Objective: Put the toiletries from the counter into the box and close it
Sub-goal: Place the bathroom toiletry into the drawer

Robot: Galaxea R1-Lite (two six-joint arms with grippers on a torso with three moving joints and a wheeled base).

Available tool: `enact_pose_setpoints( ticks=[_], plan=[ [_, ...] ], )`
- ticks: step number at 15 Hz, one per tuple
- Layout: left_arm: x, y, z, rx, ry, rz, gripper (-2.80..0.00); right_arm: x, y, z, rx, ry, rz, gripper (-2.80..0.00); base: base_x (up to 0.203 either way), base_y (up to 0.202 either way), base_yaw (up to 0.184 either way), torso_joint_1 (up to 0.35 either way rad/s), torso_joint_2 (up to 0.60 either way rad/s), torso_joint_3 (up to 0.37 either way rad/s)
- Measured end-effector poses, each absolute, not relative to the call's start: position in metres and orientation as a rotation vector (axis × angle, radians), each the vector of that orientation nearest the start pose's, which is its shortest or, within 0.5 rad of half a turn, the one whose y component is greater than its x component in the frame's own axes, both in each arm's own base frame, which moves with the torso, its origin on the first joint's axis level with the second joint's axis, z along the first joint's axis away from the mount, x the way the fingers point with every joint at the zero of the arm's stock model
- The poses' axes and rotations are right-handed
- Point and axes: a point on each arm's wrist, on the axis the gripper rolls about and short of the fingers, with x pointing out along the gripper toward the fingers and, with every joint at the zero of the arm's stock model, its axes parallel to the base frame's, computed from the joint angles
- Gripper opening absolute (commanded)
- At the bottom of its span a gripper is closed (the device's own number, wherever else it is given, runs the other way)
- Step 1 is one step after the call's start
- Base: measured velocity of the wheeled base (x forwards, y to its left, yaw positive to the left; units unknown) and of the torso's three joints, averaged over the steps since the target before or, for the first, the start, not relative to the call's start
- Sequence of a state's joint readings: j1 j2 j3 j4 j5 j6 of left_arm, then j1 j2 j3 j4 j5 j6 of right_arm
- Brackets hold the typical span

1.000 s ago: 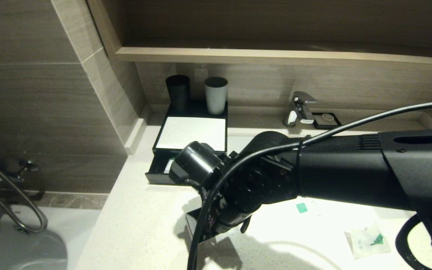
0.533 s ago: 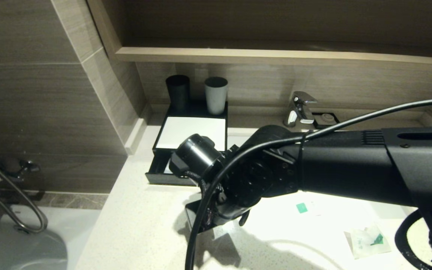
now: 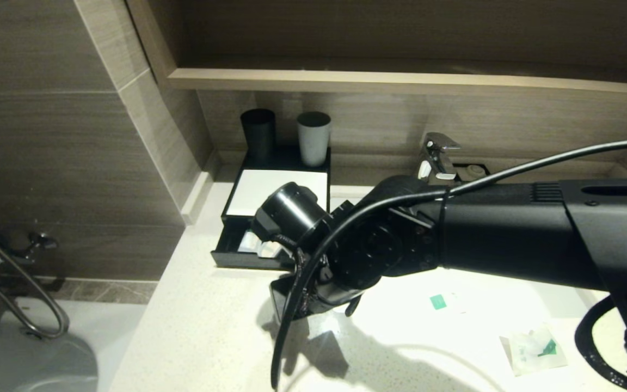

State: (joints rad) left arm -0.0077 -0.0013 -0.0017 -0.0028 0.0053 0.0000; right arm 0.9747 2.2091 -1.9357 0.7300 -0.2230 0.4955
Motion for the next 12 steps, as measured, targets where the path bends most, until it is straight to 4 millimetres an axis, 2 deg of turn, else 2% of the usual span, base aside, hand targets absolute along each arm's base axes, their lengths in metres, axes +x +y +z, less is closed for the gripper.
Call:
enact_pose_setpoints(
  ticks=[12],
  plan=[
    [-0.023,0.0,0.076,0.0,-0.005,-0.002,-2.8,0.249,0.342,0.196,-0.06,0.903,0.454,-2.8,0.0,0.0,0.0,0.0,0.0,0.0]
  ],
)
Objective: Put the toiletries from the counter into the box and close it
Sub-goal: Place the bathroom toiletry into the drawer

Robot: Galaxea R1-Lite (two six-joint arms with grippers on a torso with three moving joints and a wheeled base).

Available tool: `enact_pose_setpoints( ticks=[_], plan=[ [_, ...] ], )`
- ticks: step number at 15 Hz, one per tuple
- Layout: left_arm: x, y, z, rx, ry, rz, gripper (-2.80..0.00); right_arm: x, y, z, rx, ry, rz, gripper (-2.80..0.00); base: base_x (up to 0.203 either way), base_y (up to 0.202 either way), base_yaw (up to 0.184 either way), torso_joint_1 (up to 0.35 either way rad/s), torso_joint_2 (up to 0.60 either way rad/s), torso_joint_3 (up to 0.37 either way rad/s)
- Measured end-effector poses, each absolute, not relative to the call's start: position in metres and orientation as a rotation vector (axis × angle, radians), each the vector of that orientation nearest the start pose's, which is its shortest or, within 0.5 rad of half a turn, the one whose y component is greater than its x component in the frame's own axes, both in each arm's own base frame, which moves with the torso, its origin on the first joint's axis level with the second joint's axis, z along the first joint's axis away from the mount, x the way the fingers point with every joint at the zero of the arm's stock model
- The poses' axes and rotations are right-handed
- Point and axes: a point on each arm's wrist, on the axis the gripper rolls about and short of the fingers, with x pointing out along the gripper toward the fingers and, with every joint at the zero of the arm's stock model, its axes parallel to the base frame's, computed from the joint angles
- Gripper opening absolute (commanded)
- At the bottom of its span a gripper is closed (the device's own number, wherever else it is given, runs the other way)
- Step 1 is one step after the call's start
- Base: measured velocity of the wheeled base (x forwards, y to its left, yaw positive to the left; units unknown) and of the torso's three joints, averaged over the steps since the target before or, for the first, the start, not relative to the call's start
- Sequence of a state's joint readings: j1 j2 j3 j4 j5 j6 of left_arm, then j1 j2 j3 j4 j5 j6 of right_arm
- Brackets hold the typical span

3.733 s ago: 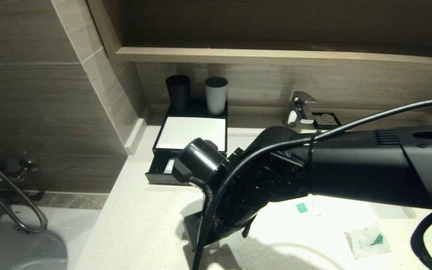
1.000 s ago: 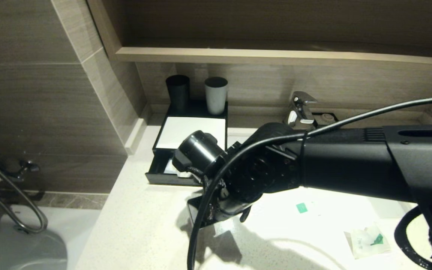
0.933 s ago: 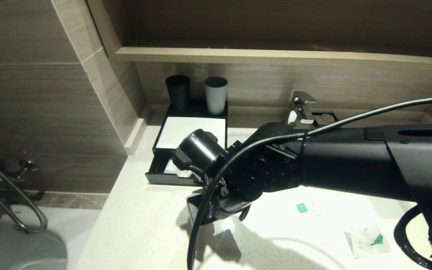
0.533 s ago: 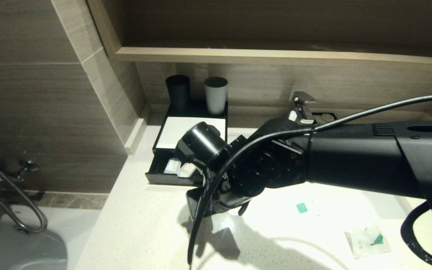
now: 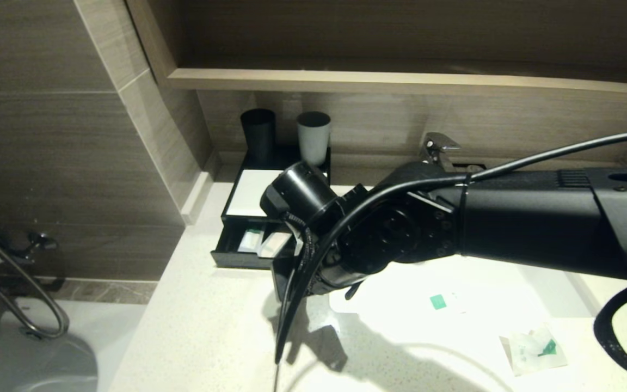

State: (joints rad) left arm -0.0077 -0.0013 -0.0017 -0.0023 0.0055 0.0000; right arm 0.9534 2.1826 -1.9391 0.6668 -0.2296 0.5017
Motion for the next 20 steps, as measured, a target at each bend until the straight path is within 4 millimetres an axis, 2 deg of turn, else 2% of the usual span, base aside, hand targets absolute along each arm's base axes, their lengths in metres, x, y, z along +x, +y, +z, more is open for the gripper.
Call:
enact_pose_setpoints(
  ticks=[6,20],
  plan=[
    [-0.023,0.0,0.076,0.0,-0.006,-0.002,-2.8,0.26,0.333,0.198,-0.038,0.893,0.425,-2.8,0.0,0.0,0.0,0.0,0.0,0.0],
    [-0.023,0.0,0.076,0.0,-0.006,-0.002,-2.8,0.283,0.336,0.192,0.046,0.814,0.418,-2.8,0.0,0.0,0.0,0.0,0.0,0.0]
  ],
)
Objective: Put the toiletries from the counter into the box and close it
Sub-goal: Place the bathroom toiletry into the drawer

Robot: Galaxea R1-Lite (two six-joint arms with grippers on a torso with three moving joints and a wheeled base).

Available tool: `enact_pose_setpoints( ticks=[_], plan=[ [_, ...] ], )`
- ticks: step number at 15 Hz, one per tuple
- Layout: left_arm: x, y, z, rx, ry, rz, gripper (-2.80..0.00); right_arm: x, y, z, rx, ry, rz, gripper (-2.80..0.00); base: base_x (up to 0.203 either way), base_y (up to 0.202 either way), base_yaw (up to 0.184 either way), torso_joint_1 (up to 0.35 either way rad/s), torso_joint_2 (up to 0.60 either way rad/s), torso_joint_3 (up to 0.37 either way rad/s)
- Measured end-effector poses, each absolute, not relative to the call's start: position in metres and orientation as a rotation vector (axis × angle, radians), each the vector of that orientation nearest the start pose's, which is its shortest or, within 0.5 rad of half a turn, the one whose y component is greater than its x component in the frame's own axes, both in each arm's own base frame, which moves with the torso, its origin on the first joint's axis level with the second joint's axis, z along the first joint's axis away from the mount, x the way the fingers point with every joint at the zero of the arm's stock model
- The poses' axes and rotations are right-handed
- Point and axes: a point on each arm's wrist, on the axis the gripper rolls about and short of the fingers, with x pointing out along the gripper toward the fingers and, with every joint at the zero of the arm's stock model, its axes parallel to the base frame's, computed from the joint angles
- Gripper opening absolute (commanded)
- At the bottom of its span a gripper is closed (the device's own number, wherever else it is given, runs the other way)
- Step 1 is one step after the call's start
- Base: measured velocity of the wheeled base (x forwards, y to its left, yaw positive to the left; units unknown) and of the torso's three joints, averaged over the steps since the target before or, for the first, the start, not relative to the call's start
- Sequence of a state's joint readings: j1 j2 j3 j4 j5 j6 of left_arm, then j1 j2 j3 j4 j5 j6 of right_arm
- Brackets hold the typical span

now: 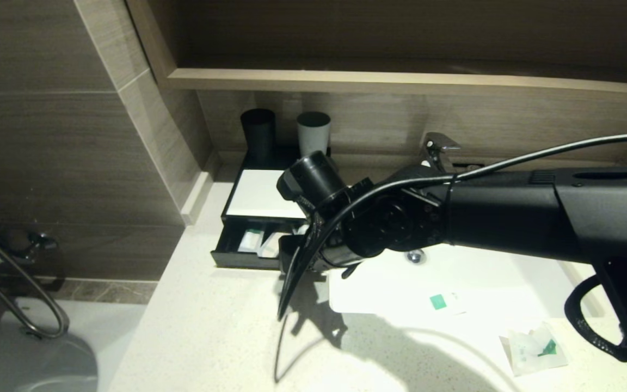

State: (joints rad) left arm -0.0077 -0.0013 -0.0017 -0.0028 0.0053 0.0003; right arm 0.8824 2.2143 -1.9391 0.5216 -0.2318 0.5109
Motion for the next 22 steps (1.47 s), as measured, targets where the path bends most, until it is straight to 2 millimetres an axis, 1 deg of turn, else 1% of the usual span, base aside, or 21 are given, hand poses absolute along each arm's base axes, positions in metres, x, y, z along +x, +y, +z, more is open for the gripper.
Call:
enact_pose_setpoints(
  ticks=[11,22],
  plan=[
    [-0.023,0.0,0.076,0.0,-0.006,-0.002,-2.8,0.3,0.328,0.198,0.1,0.748,0.391,-2.8,0.0,0.0,0.0,0.0,0.0,0.0],
    [-0.023,0.0,0.076,0.0,-0.006,-0.002,-2.8,0.3,0.327,0.195,0.095,0.761,0.384,-2.8,0.0,0.0,0.0,0.0,0.0,0.0]
  ],
)
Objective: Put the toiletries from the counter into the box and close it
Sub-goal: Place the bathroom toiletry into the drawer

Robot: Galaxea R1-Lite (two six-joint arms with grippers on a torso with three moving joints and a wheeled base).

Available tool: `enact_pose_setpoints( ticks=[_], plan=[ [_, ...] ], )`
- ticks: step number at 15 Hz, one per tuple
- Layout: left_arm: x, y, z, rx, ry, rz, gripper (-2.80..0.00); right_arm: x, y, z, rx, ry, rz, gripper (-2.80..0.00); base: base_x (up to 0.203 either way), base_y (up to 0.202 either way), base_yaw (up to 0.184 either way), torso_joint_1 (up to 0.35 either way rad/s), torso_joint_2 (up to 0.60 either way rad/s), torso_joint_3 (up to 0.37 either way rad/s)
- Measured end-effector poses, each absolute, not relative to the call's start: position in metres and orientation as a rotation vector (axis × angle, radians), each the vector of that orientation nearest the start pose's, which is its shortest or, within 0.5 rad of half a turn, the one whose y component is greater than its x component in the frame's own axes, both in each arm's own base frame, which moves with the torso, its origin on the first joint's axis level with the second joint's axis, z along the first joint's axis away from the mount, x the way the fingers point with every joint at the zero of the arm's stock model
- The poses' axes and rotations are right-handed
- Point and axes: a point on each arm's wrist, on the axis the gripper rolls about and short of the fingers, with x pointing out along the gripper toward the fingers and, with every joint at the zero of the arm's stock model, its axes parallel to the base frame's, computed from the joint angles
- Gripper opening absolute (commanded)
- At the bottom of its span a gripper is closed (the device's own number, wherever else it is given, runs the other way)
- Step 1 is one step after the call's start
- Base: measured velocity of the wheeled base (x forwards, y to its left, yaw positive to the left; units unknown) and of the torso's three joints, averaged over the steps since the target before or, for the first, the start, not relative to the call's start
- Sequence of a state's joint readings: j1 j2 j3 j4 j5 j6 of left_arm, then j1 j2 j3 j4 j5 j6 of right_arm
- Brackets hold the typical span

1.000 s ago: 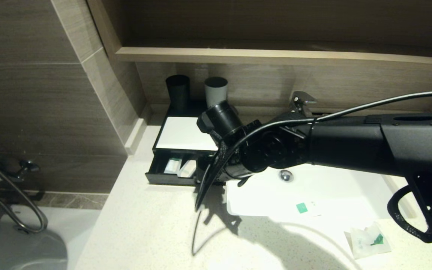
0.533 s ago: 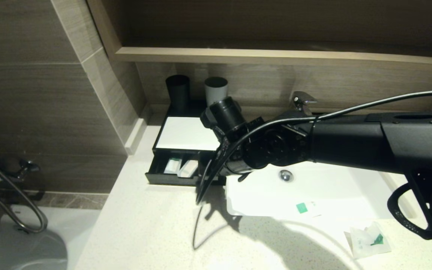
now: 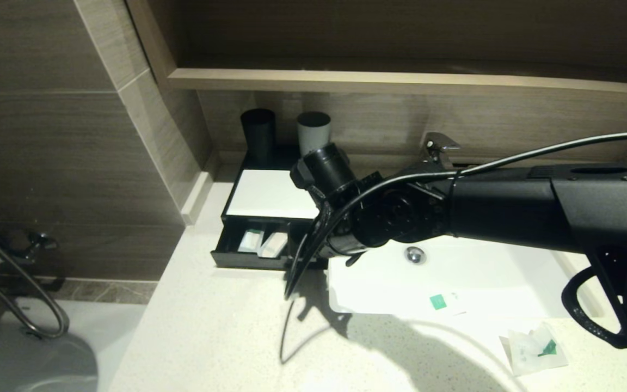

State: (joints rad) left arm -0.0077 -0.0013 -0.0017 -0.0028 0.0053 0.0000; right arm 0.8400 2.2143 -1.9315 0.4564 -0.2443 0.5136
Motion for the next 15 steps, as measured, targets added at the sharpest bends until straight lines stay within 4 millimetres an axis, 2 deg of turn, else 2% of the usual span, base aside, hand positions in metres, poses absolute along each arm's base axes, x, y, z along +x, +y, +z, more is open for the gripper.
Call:
enact_pose_setpoints(
  ticks=[15],
  plan=[
    [-0.023,0.0,0.076,0.0,-0.006,-0.003,-2.8,0.301,0.33,0.185,0.082,0.786,0.377,-2.8,0.0,0.0,0.0,0.0,0.0,0.0]
  ],
)
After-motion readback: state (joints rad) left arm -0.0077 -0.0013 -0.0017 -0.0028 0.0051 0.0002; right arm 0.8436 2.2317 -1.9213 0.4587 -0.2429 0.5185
